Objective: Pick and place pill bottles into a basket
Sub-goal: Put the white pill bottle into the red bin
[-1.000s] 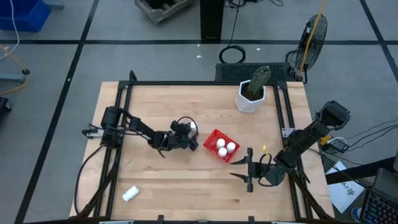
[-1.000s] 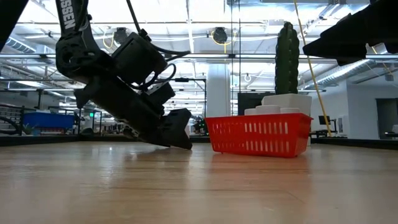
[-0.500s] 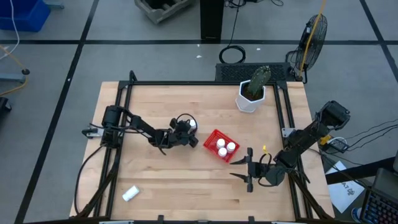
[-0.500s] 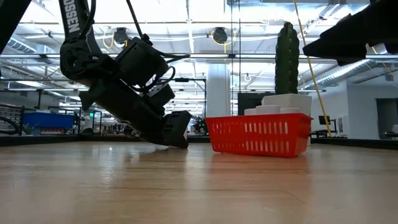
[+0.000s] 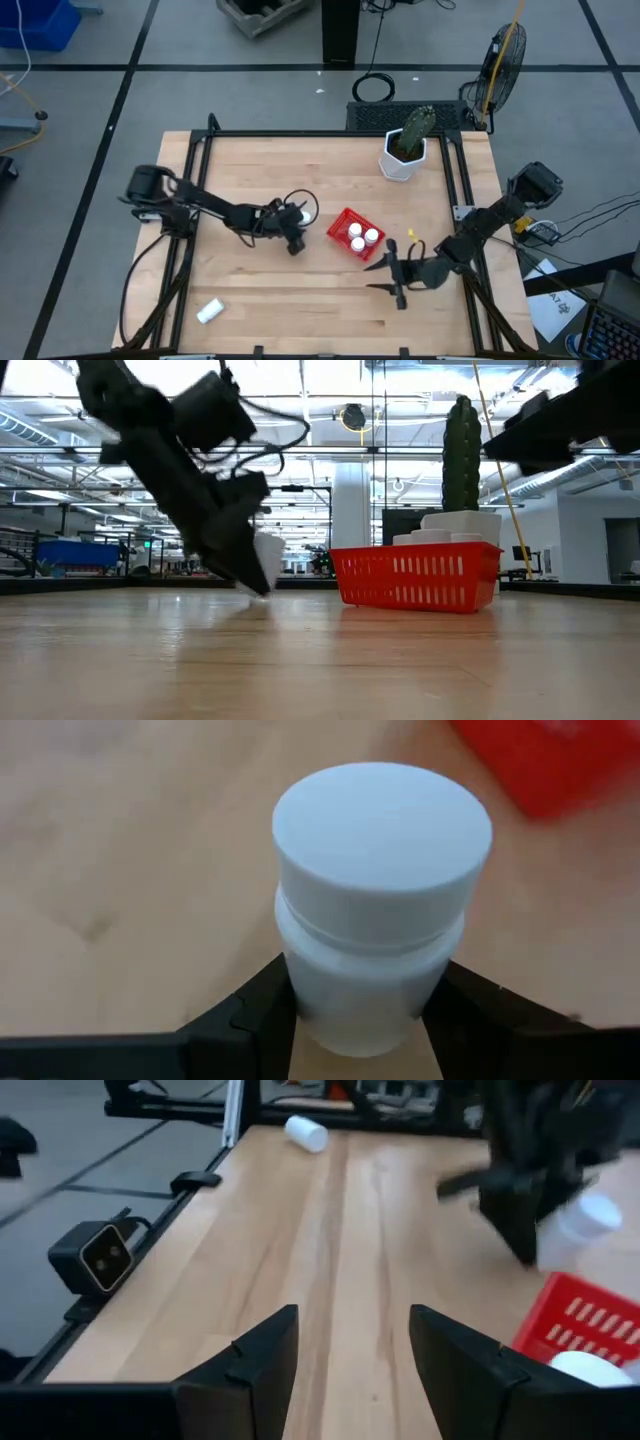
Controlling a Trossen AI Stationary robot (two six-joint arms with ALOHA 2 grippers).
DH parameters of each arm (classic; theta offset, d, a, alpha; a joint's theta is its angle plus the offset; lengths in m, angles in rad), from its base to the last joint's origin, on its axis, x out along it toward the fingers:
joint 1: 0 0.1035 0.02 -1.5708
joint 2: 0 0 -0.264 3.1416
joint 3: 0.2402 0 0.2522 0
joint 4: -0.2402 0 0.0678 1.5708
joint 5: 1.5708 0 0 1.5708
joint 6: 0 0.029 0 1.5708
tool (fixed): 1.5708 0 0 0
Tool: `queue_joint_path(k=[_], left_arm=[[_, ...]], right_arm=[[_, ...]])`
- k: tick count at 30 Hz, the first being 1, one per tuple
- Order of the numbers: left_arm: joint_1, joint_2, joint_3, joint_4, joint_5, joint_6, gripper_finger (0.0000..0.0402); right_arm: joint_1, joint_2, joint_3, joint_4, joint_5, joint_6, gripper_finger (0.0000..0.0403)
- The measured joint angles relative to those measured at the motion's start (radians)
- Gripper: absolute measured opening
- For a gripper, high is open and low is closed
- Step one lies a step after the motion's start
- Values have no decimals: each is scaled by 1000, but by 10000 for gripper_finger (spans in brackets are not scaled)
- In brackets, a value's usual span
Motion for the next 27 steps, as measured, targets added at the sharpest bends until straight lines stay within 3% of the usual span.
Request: queue_joint_path(k=[4, 7, 12, 19, 27], left_arm=[[-49, -119, 76, -197, 28, -26, 183], [-67, -156, 153, -324, 150, -47, 183], [-104, -158, 311, -389, 327, -37, 183], [-154, -86, 500, -467, 298, 47, 183], [-158, 28, 575, -511, 295, 86, 183]], right_arm=[[-59, 0, 0, 15, -91, -8, 189], [-90, 0, 0, 52, -142, -28, 197], [-134, 0, 0, 124, -241, -34, 213], [-205, 0, 32, 162, -317, -77, 257], [-290, 0, 54, 228, -339, -115, 308]])
